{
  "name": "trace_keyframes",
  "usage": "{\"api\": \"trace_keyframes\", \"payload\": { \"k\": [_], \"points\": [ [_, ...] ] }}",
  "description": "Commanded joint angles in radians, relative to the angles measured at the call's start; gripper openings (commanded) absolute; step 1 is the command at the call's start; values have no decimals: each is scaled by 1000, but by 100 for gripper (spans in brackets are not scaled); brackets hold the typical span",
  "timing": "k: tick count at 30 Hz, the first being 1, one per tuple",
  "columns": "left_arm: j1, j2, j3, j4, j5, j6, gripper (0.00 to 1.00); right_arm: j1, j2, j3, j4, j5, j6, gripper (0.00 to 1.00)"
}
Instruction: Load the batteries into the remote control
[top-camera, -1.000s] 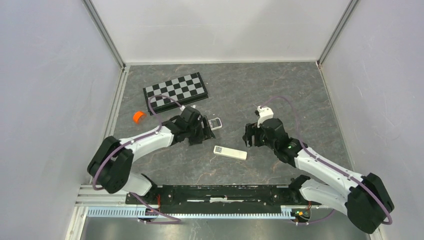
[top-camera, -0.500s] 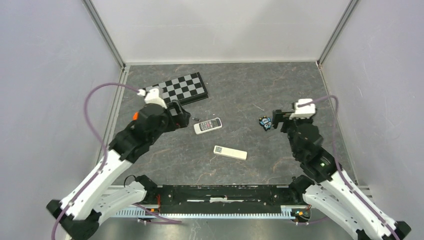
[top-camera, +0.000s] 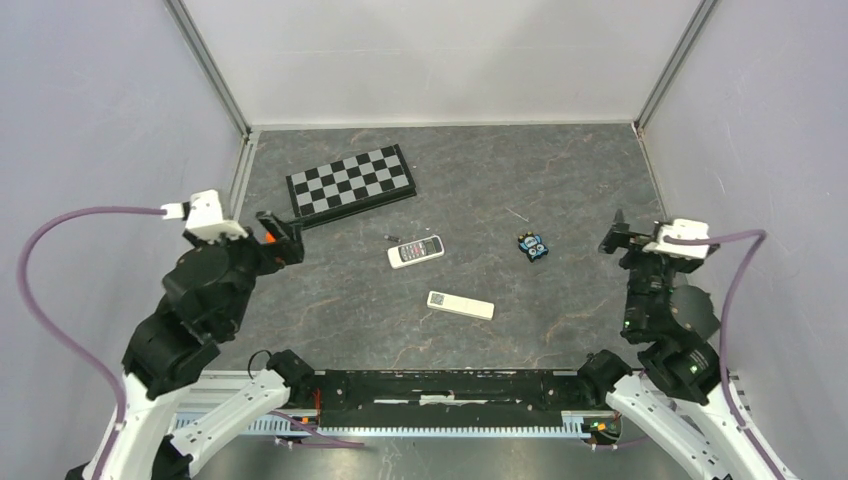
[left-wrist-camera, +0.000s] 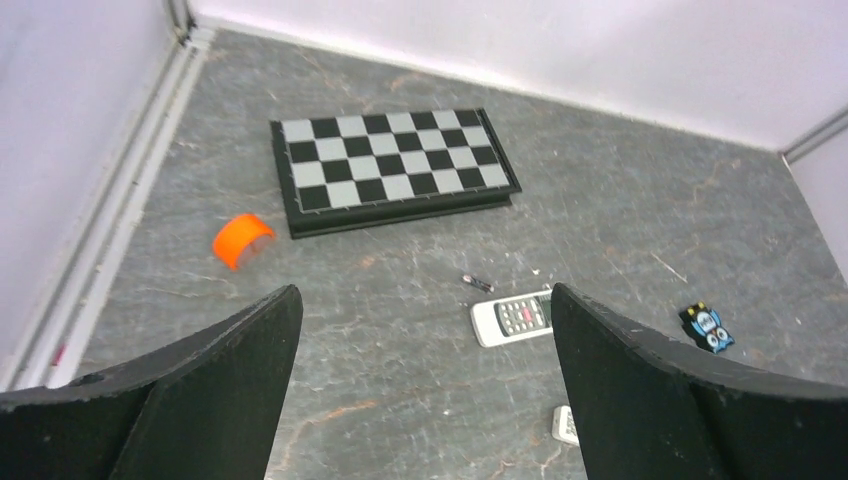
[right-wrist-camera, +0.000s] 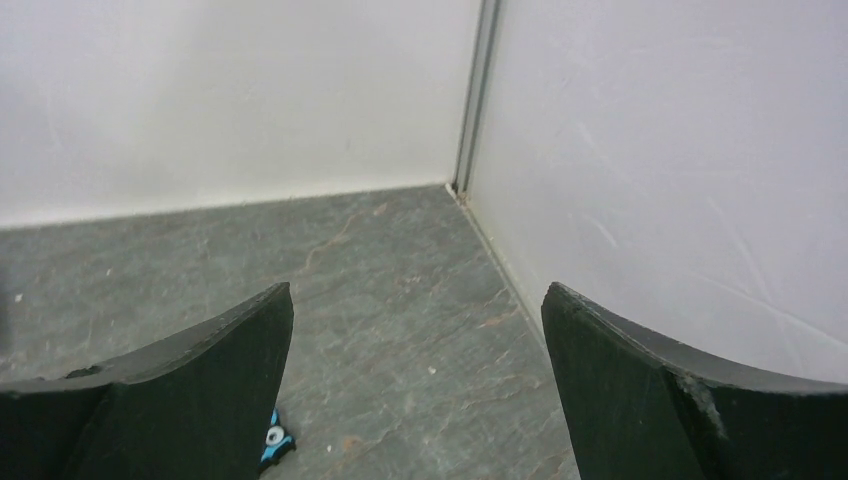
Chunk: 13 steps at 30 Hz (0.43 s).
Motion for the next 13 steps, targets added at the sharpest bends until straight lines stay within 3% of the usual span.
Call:
{"api": "trace_keyframes", "payload": {
  "k": [1,13],
  "points": [
    [3,-72,54,-35,-94,111,100,-4,-64,42,108,40,-103,98],
    [4,-129,49,-53,-67,95,100,-3,-107,21,117,27,-55,98]
  ]
}}
